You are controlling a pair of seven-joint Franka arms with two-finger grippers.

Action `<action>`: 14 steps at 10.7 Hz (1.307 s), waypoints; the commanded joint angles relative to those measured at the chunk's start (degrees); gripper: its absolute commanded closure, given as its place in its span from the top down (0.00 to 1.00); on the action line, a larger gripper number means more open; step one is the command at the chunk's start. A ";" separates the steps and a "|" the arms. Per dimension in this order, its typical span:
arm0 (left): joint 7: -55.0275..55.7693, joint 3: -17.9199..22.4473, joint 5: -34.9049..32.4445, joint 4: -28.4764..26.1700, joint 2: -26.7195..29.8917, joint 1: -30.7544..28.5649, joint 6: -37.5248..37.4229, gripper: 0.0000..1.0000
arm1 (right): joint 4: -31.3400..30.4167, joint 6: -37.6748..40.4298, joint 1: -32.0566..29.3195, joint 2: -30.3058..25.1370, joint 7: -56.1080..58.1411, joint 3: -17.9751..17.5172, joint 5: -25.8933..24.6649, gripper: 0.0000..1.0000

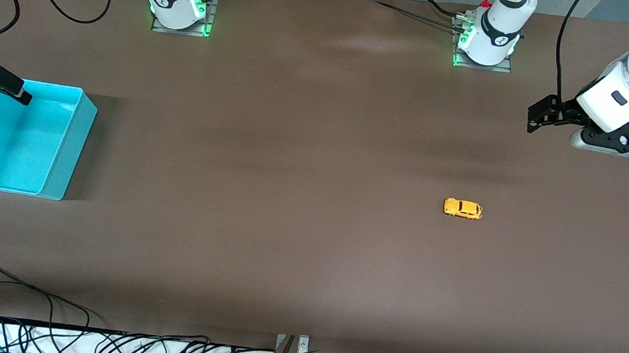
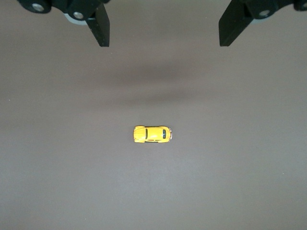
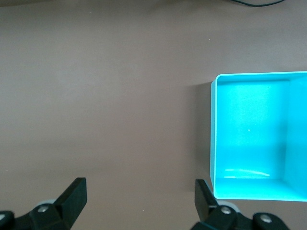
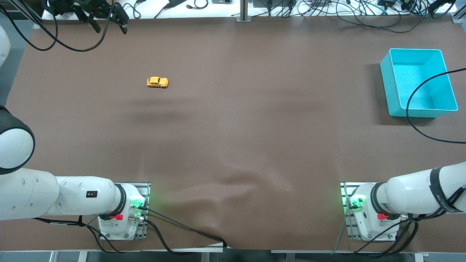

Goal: Wind up and store yellow beetle car
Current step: 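Lower the left gripper over the yellow beetle car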

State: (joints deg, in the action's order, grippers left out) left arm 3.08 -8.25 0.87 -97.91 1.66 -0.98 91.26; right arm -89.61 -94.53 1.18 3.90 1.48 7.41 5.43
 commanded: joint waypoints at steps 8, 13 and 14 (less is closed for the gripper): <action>-39.38 -0.18 0.27 -2.87 -13.16 -0.60 8.44 1.00 | 0.14 0.40 0.22 -0.73 0.01 -4.67 -3.40 1.00; -67.19 -0.18 -1.83 -17.91 -15.18 -1.57 35.34 1.00 | 0.14 0.40 0.22 -0.82 -0.08 -5.91 -4.72 1.00; -70.45 -0.10 -2.02 -19.32 -16.84 -1.57 39.39 1.00 | 0.14 0.40 0.22 -0.73 -0.08 -5.91 -4.81 1.00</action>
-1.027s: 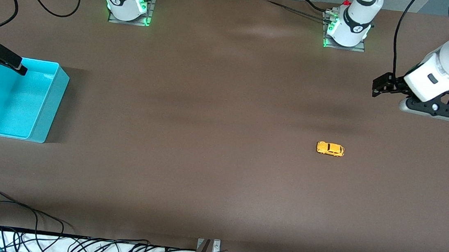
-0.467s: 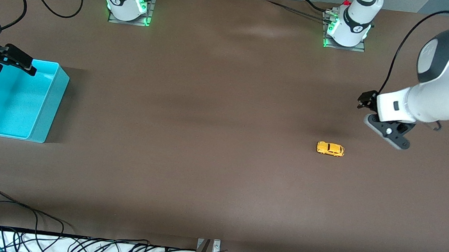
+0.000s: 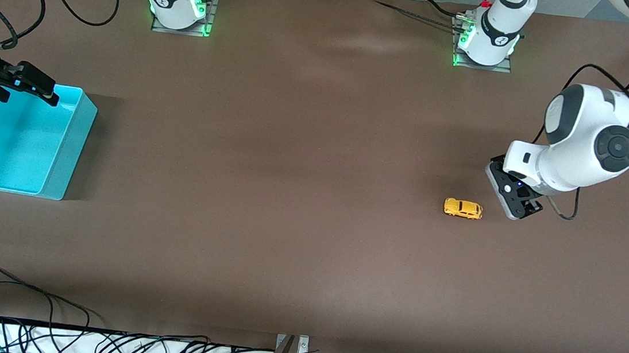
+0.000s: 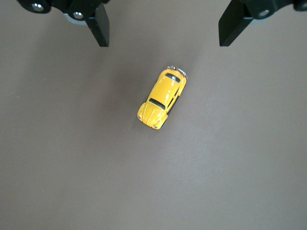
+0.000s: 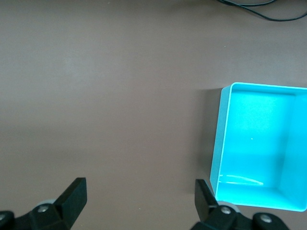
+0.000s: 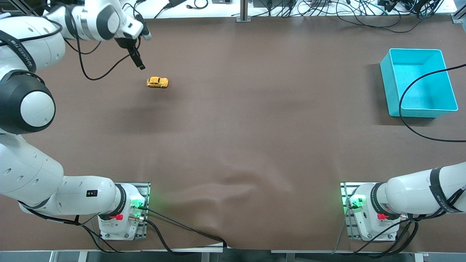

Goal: Wind up and store yellow beetle car
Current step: 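Lower the left gripper over the yellow beetle car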

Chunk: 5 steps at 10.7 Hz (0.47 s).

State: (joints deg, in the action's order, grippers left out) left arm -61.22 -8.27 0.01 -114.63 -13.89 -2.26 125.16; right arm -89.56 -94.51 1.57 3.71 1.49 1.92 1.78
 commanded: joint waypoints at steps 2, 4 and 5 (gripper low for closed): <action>-13.98 -0.17 -1.24 -2.53 -6.73 -0.20 10.08 1.00 | 0.08 0.38 -0.17 -0.55 -0.08 -0.42 -1.16 1.00; -20.05 -0.17 -5.07 -3.14 -9.30 0.41 14.93 1.00 | 0.08 0.38 -0.25 -0.55 -0.08 -0.42 -1.16 1.00; -20.08 -0.26 -8.68 -3.75 -9.40 0.50 15.38 1.00 | 0.08 0.29 -0.25 -0.55 -0.08 -0.42 -1.16 1.00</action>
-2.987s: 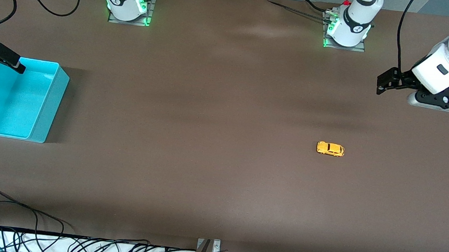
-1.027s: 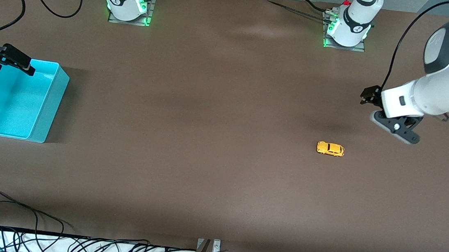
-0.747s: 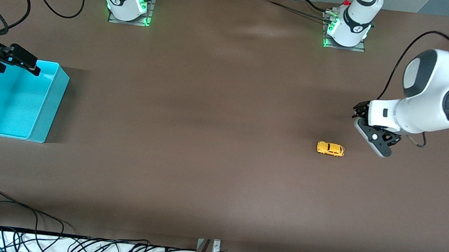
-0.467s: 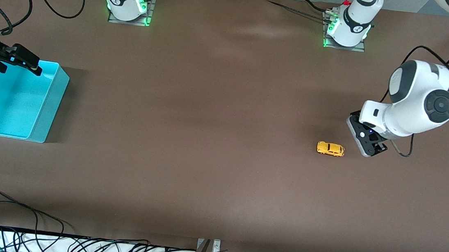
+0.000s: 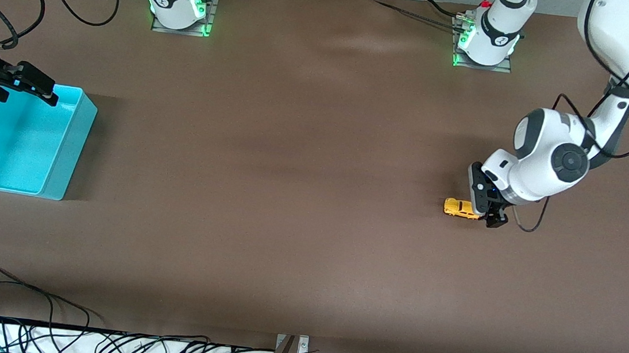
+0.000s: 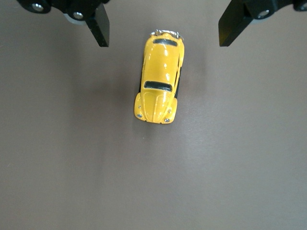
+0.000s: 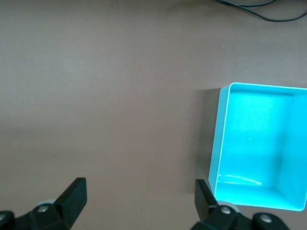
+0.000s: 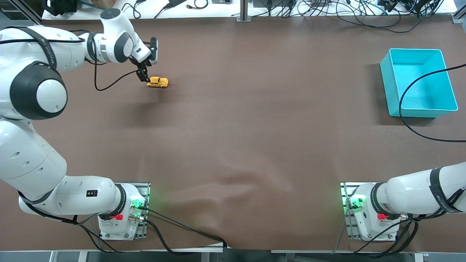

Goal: Wind up and store yellow beetle car
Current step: 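Lower the left gripper over the yellow beetle car, then close the left gripper on the yellow car's body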

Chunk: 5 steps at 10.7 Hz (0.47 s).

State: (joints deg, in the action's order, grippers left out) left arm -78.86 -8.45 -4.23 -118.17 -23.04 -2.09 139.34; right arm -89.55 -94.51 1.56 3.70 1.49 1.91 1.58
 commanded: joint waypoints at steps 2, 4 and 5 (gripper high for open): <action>-2.61 -0.16 -5.09 -0.91 -1.04 0.33 2.94 1.00 | 0.07 -0.06 -0.24 -0.37 -0.08 -0.41 -1.06 1.00; -2.61 -0.25 -5.44 -1.27 -2.44 0.41 5.49 1.00 | 0.07 -0.06 -0.24 -0.36 -0.08 -0.41 -0.97 1.00; -2.52 -0.25 -5.44 -2.05 -3.06 0.33 7.07 1.00 | 0.07 -0.06 -0.24 -0.36 -0.08 -0.41 -1.06 1.00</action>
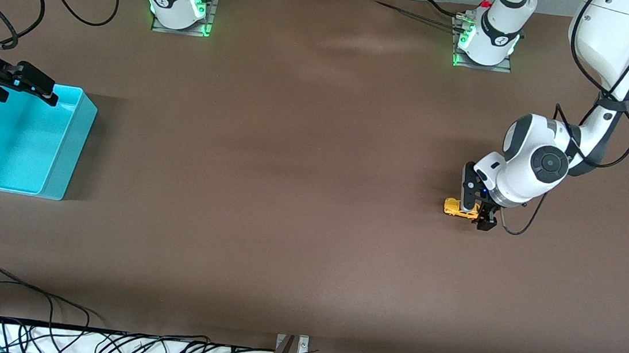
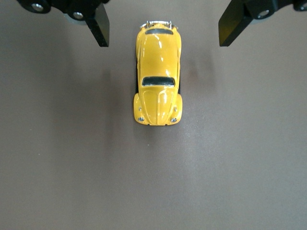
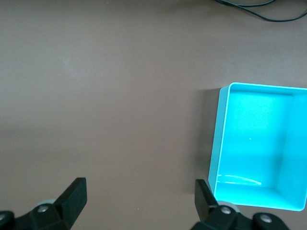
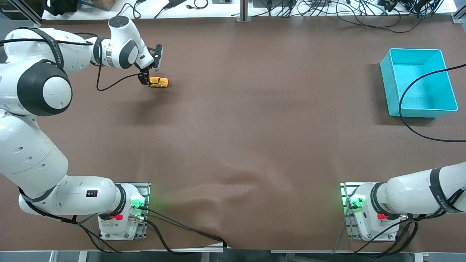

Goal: Wind up and store yellow beetle car
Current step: 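Close the left gripper on the yellow car's body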

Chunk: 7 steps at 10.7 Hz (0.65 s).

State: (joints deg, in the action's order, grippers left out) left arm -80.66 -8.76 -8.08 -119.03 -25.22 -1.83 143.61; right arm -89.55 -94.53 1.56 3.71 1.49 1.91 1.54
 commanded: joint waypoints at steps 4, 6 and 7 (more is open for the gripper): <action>-1.25 -0.03 -1.67 -2.26 -2.02 0.16 6.42 0.43 | 0.08 -0.04 -0.24 -0.37 0.01 -0.33 -1.10 1.00; -1.52 -0.03 -1.59 -2.26 -2.11 0.07 6.42 0.13 | 0.08 -0.04 -0.24 -0.45 -0.08 -0.33 -1.63 1.00; -1.52 -0.03 -1.59 -2.26 -2.20 -0.28 6.42 0.05 | 0.08 -0.04 -0.24 -0.37 -0.08 -0.33 -1.63 1.00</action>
State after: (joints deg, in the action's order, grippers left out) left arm -81.48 -8.93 -8.10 -120.93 -27.49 -1.84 149.17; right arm -89.55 -94.53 1.54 3.71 1.49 1.91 0.96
